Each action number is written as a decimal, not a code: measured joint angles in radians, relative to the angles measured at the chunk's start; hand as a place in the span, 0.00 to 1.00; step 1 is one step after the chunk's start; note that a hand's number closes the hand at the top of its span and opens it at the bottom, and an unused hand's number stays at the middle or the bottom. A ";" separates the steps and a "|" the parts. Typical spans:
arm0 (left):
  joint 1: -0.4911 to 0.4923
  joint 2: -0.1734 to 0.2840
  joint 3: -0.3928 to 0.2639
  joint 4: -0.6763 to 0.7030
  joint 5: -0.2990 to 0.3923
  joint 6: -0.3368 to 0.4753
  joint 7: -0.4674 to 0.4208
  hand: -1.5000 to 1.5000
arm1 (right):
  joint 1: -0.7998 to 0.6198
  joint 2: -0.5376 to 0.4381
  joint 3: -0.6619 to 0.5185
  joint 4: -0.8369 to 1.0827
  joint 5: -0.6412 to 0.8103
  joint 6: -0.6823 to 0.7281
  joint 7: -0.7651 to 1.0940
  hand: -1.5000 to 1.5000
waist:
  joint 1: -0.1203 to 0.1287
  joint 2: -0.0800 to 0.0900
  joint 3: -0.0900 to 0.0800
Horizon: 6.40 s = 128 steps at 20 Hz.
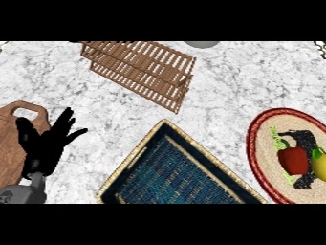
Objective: Pick the bell pepper from the placemat and place it in the tiered shelf
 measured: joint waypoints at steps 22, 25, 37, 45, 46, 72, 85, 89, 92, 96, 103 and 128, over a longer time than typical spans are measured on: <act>0.013 -0.040 0.073 0.011 -0.065 -0.038 0.010 0.50 | -0.216 0.258 0.238 0.119 0.398 0.096 0.286 0.00 | -0.014 -0.004 0.003; 0.021 -0.047 0.081 -0.003 -0.073 -0.045 0.020 0.50 | -0.204 0.289 0.228 0.126 0.437 0.108 0.278 0.00 | -0.016 -0.005 0.003; 0.028 -0.076 0.109 -0.015 -0.108 -0.068 0.030 0.50 | -0.251 0.430 0.241 0.301 0.636 0.109 0.237 0.00 | -0.014 -0.004 0.003; 0.024 -0.084 0.143 -0.004 -0.116 -0.108 0.030 0.50 | -0.258 0.506 0.192 0.409 0.710 0.074 0.109 0.00 | -0.015 -0.004 0.003; 0.028 -0.089 0.141 -0.010 -0.125 -0.105 0.030 0.50 | -0.257 0.517 0.190 0.430 0.723 0.066 0.089 0.00 | -0.015 -0.004 0.003; 0.002 -0.139 0.125 -0.037 -0.169 -0.144 0.056 0.50 | -0.462 0.900 0.426 0.400 0.923 0.080 0.158 1.00 | 0.066 0.007 -0.006; -0.045 -0.153 0.085 -0.010 -0.189 -0.149 0.087 0.50 | -0.994 1.008 0.537 0.496 1.161 -0.056 0.451 1.00 | 0.130 -0.007 -0.011; -0.048 -0.150 0.083 -0.005 -0.195 -0.145 0.096 0.50 | -1.147 1.009 0.512 0.548 1.205 -0.046 0.501 1.00 | 0.127 -0.010 -0.010; -0.050 -0.149 0.081 -0.003 -0.198 -0.145 0.100 0.50 | -1.258 1.009 0.482 0.598 1.223 -0.033 0.530 1.00 | 0.127 -0.010 -0.011; -0.055 -0.142 0.093 0.003 -0.196 -0.143 0.103 0.50 | -1.393 1.009 0.424 0.672 1.236 -0.018 0.554 1.00 | 0.120 -0.008 -0.010; -0.043 -0.139 0.105 -0.001 -0.198 -0.135 0.101 0.50 | -1.619 1.009 0.301 0.832 1.257 0.007 0.564 1.00 | 0.101 -0.006 -0.008; -0.025 -0.137 0.150 -0.003 -0.204 -0.125 0.072 0.50 | -1.972 1.013 0.096 1.482 1.175 -0.074 0.459 1.00 | 0.056 0.016 -0.002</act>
